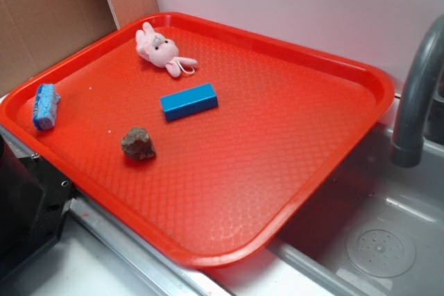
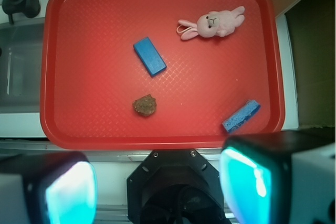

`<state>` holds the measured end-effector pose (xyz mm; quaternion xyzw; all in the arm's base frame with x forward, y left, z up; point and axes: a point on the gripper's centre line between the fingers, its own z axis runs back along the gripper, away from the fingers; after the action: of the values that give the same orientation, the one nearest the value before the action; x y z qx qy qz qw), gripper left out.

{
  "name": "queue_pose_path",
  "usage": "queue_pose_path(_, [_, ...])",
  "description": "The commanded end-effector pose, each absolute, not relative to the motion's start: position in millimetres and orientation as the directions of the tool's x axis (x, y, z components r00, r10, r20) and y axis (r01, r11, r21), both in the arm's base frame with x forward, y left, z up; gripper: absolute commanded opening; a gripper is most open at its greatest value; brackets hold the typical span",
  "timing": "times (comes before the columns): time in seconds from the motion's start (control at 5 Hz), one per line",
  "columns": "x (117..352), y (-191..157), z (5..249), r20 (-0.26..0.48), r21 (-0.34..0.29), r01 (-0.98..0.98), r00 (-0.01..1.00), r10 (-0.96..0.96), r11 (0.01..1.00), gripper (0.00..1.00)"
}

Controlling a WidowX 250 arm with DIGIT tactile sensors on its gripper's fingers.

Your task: Grab the blue sponge.

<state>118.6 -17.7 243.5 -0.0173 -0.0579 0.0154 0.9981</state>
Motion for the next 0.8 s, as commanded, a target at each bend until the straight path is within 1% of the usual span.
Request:
queue_pose_path(0.0, [119,-18,243,0.115,-0.036,-0.029,0.993,0.033,0.999,1.0])
queue_pose_path(0.2, [134,32,193,-0.042,-0.003,-0.276,0.96,0.275,0.961,1.0])
queue_pose_path(0.4, [144,87,151,0.034,-0.002,-0.506,0.862,0.505,0.863,1.0])
queue_pose_path(0.6, [152,112,122,0.112,-0.061,-0.693,0.711,0.695,0.719,1.0])
